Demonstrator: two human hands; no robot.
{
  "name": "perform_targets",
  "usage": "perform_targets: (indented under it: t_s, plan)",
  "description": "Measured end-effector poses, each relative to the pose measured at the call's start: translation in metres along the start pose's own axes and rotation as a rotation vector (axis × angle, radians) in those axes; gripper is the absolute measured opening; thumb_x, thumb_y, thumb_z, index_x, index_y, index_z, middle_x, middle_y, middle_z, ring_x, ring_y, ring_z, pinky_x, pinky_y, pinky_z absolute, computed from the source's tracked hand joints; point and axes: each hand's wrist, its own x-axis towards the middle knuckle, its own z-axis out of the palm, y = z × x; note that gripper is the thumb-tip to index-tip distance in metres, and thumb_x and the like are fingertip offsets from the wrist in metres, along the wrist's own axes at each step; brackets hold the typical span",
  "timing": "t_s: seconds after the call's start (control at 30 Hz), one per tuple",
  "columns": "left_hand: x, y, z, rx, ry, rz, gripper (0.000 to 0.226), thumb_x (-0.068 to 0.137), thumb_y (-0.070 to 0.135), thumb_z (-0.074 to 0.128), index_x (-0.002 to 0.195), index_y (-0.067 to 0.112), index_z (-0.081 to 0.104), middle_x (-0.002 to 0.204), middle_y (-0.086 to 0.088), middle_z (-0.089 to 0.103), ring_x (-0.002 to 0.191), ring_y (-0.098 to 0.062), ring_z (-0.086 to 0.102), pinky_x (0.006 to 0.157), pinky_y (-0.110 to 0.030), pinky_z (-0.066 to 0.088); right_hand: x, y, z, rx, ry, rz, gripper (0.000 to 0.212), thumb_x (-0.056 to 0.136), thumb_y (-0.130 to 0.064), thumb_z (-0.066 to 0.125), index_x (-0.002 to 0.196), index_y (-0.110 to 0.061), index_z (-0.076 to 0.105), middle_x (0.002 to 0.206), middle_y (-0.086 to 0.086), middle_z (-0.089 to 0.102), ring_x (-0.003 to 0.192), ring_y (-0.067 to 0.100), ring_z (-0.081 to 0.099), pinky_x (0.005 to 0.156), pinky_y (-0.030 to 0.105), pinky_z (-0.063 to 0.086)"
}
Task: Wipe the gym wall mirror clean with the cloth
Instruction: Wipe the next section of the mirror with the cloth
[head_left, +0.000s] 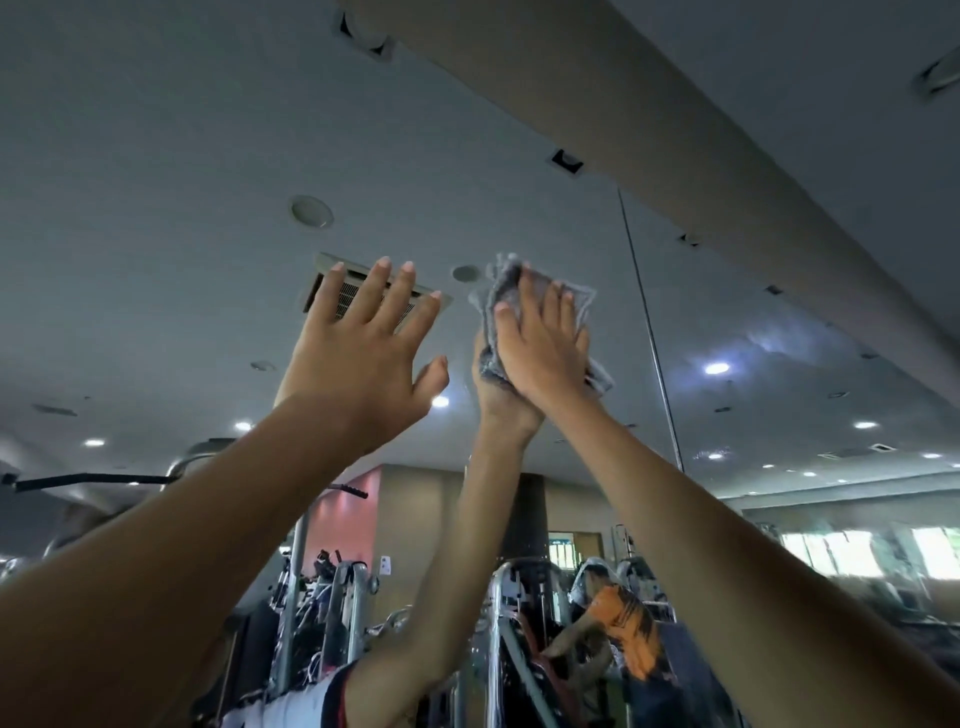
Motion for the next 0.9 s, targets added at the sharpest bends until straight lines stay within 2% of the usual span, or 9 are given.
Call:
perform_targets:
  t_s: [0.13,0.2,0.27,0.33,0.47,0.53,0.73,0.8,0.9]
  plan:
    - [0.0,-0.003,0.002,-0.009,0.006,0.019,0.083,0.083,0.061,-0.017,0.159,0.026,-0.009,0.167,-0.008,-0.011,0.154,-0.024,-0.012,0.123,-0.052,-0.006,-0.053,0.009,0.002,-0.035,-0.035,-0.33,0.057,0.096,-0.061,0.0,0.146,-0.046,-0.021,0.165,-0.005,-0.019,0.149,0.011,-0.023,0.119,0.04,-0.016]
    - [-0.002,-0.004,0.001,-0.014,0.002,0.018,0.084,0.082,0.061,-0.018,0.158,0.024,-0.011,0.167,-0.008,-0.012,0.154,-0.024,-0.014,0.123,-0.052,-0.007,-0.074,0.032,0.003,-0.032,-0.074,-0.4,0.058,0.092,-0.061,-0.002,0.145,-0.048,-0.02,0.164,-0.009,-0.02,0.146,0.004,-0.028,0.116,0.035,-0.02]
    - [-0.004,-0.002,-0.001,-0.005,-0.008,0.014,0.083,0.084,0.059,-0.015,0.158,0.023,-0.01,0.167,-0.009,-0.012,0.154,-0.024,-0.013,0.123,-0.052,-0.006,-0.074,0.058,0.003,-0.06,-0.085,-0.362,0.059,0.092,-0.061,-0.002,0.146,-0.045,-0.017,0.163,-0.011,-0.017,0.147,0.003,-0.026,0.121,0.04,-0.012]
    - [-0.004,0.0,-0.002,-0.001,-0.016,0.006,0.082,0.085,0.058,-0.011,0.159,0.022,-0.006,0.167,-0.009,-0.01,0.154,-0.024,-0.012,0.123,-0.052,-0.006,-0.057,0.067,0.002,-0.062,-0.054,-0.232,0.062,0.095,-0.061,0.0,0.152,-0.04,-0.01,0.165,-0.008,-0.013,0.151,0.009,-0.017,0.125,0.046,-0.002]
    - [-0.004,0.001,-0.003,0.001,-0.007,-0.014,0.074,0.093,0.055,-0.008,0.159,0.023,-0.005,0.168,-0.008,-0.01,0.154,-0.024,-0.012,0.123,-0.052,-0.007,-0.004,0.02,-0.005,0.033,-0.008,0.09,0.058,0.106,-0.046,0.018,0.16,-0.029,0.003,0.168,0.004,-0.001,0.154,0.019,-0.005,0.124,0.048,0.0]
    - [-0.005,0.001,-0.006,-0.005,-0.02,-0.015,0.074,0.094,0.058,-0.004,0.159,0.023,-0.007,0.167,-0.007,-0.012,0.154,-0.023,-0.014,0.123,-0.052,-0.009,0.001,-0.01,-0.005,0.025,-0.008,0.054,0.058,0.106,-0.048,0.016,0.16,-0.03,0.001,0.168,0.005,-0.002,0.154,0.02,-0.007,0.123,0.049,-0.003]
    - [-0.006,0.001,-0.008,0.014,-0.035,-0.018,0.077,0.093,0.062,-0.006,0.159,0.022,-0.011,0.167,-0.007,-0.014,0.153,-0.024,-0.015,0.121,-0.053,-0.01,-0.062,0.0,0.005,0.018,0.02,-0.399,0.057,0.096,-0.06,0.007,0.149,-0.046,-0.009,0.164,-0.013,-0.006,0.147,0.0,-0.019,0.118,0.033,-0.011]
    - [-0.01,0.003,-0.008,0.012,-0.034,-0.029,0.077,0.092,0.061,-0.009,0.158,0.021,-0.012,0.166,-0.008,-0.016,0.153,-0.025,-0.016,0.121,-0.053,-0.01,-0.074,0.022,0.006,0.027,0.001,-0.409,0.054,0.096,-0.058,0.009,0.147,-0.049,-0.008,0.162,-0.018,-0.006,0.146,-0.005,-0.019,0.118,0.034,-0.009]
    - [-0.022,0.008,-0.008,0.009,-0.033,-0.043,0.076,0.092,0.056,-0.009,0.157,0.017,-0.014,0.166,-0.011,-0.016,0.153,-0.027,-0.017,0.12,-0.053,-0.01,-0.069,0.038,0.004,0.013,0.02,-0.278,0.058,0.095,-0.06,0.008,0.149,-0.045,-0.004,0.164,-0.014,-0.002,0.15,0.003,-0.01,0.121,0.04,-0.002]
